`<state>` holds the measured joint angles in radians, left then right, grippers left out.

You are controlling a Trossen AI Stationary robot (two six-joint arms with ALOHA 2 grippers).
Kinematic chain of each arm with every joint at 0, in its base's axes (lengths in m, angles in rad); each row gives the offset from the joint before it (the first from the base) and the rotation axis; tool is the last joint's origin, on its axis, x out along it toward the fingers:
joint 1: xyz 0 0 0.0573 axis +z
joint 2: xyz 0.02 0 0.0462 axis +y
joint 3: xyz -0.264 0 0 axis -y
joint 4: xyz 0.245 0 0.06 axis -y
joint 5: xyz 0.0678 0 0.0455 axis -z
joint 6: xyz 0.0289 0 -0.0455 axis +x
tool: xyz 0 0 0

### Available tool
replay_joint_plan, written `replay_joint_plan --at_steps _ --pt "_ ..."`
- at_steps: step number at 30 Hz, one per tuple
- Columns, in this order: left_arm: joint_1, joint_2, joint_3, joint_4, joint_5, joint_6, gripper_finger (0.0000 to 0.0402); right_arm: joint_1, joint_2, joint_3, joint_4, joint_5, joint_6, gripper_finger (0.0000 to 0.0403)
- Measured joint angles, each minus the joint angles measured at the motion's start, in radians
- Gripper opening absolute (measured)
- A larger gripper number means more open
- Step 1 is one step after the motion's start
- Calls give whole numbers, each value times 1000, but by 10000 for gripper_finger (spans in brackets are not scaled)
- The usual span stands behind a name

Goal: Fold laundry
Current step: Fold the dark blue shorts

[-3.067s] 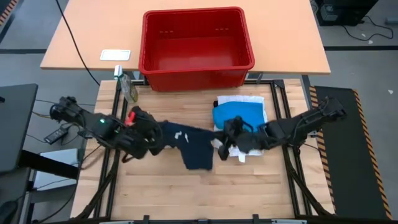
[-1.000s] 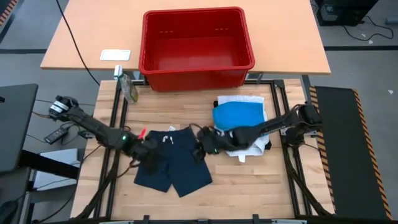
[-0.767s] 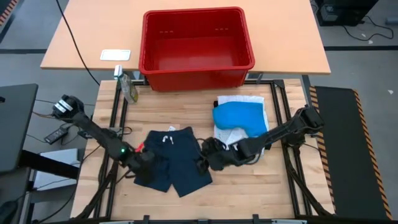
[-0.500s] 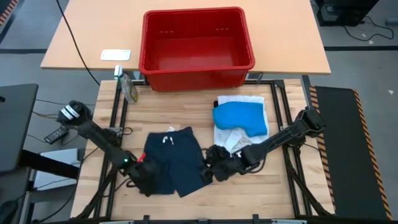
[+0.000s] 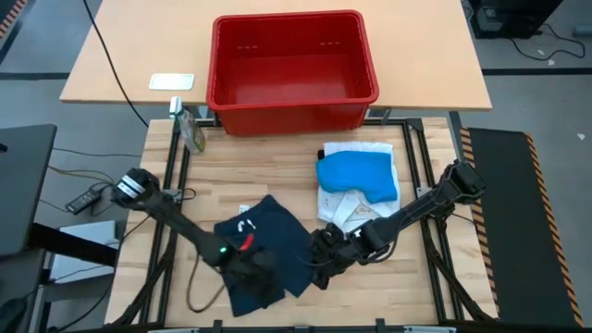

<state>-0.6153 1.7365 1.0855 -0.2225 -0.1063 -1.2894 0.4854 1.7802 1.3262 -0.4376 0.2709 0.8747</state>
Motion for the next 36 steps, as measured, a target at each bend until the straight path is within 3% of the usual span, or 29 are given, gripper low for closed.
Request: replay_joint_plan --at_steps 5,8,12,15,21,26,31,36 --pt "52 -6 198 -421 -20 195 125 48 1 0 99 90 17 198" --pt "37 -51 275 -644 -39 290 125 77 39 0 291 216 -39 199" --pt "-13 -126 268 -755 -41 516 121 63 162 2 657 219 -280 198" --pt "-73 -175 203 -760 -31 626 113 37 275 52 755 221 -299 197" --pt "-178 -227 7 -765 -29 703 103 18 497 280 541 193 -267 185" --pt "-250 -232 -111 -772 -5 675 102 30 615 457 199 57 -153 169" --pt "-276 -233 -129 -758 -2 676 102 88 606 552 -180 17 5 158" --pt "-247 -233 -129 -627 -47 744 102 149 556 553 -498 28 132 159"
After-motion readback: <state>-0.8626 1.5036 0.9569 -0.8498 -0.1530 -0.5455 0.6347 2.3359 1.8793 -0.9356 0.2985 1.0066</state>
